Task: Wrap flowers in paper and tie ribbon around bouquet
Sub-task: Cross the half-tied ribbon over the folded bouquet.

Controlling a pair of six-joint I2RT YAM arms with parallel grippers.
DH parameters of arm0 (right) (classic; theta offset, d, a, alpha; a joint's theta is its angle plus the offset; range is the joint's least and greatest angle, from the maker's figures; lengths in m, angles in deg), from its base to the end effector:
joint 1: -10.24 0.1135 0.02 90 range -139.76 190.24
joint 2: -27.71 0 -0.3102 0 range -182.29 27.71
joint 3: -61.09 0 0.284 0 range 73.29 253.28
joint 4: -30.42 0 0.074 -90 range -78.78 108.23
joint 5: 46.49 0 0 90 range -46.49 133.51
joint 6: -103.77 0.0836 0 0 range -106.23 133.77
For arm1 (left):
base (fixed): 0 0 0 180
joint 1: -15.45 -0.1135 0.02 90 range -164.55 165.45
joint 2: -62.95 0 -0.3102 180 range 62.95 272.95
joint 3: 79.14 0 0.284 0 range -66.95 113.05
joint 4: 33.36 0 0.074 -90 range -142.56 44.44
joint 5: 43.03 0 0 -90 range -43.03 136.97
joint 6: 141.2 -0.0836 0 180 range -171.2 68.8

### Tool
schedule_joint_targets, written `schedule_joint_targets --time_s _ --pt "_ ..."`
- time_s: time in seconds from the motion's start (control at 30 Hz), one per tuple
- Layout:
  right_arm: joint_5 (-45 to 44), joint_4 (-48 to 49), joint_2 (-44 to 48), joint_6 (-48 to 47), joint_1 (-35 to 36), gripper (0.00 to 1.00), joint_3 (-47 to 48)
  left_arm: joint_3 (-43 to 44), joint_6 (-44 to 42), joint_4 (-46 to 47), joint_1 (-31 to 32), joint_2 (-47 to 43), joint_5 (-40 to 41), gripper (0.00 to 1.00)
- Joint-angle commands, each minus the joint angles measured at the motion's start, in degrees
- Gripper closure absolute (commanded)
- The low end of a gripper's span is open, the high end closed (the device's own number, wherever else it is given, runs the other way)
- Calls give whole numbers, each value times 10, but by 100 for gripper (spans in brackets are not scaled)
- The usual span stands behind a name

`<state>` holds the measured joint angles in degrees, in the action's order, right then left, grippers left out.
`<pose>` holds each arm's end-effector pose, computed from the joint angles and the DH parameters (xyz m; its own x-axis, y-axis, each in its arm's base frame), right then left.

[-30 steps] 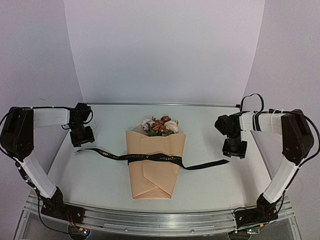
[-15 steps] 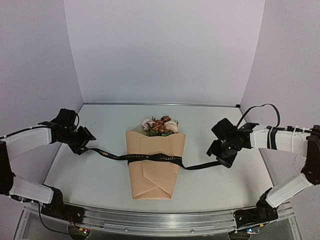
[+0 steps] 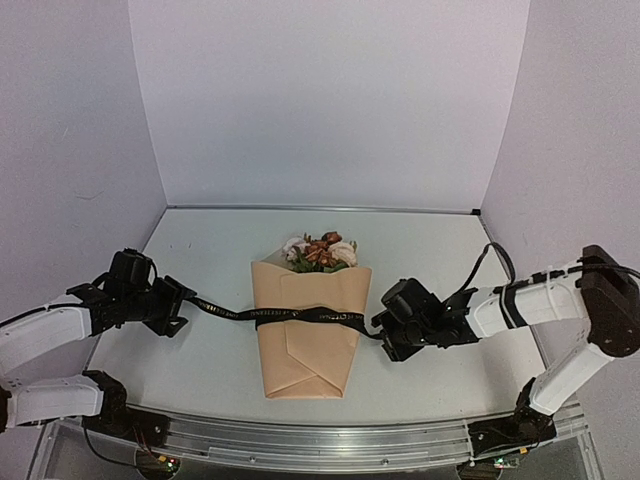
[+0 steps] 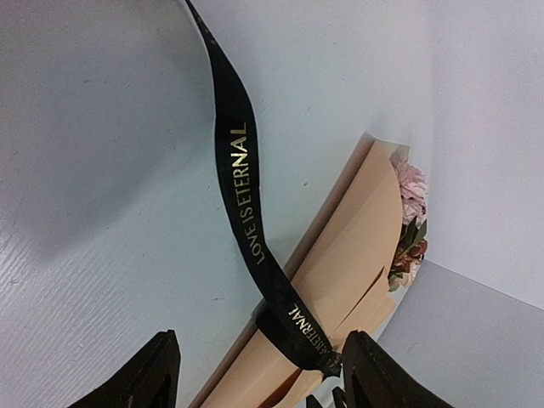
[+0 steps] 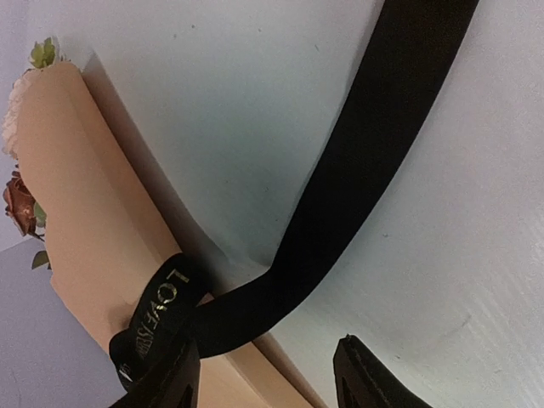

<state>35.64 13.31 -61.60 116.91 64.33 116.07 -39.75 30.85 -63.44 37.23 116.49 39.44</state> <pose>0.2137 0.2756 0.1409 -0.6283 0.7771 0.0374 0.6176 0.4690 0.6314 0.2034 -0.0931 0.1841 -0.5403 -0.8415 -0.0086 -0.5786 0.3788 -0.7223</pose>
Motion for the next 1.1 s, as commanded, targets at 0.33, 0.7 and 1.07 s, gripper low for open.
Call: schedule_joint_targets --time_s 0.33,0.7,1.07 --pt "-46 211 -104 153 14 56 -44 -19 31 85 6 23 -18 31" --pt "-60 261 -84 130 -3 98 -95 -38 112 159 55 70 -14 32" --pt "-63 158 -26 21 -5 100 -52 -16 181 269 138 190 18 34"
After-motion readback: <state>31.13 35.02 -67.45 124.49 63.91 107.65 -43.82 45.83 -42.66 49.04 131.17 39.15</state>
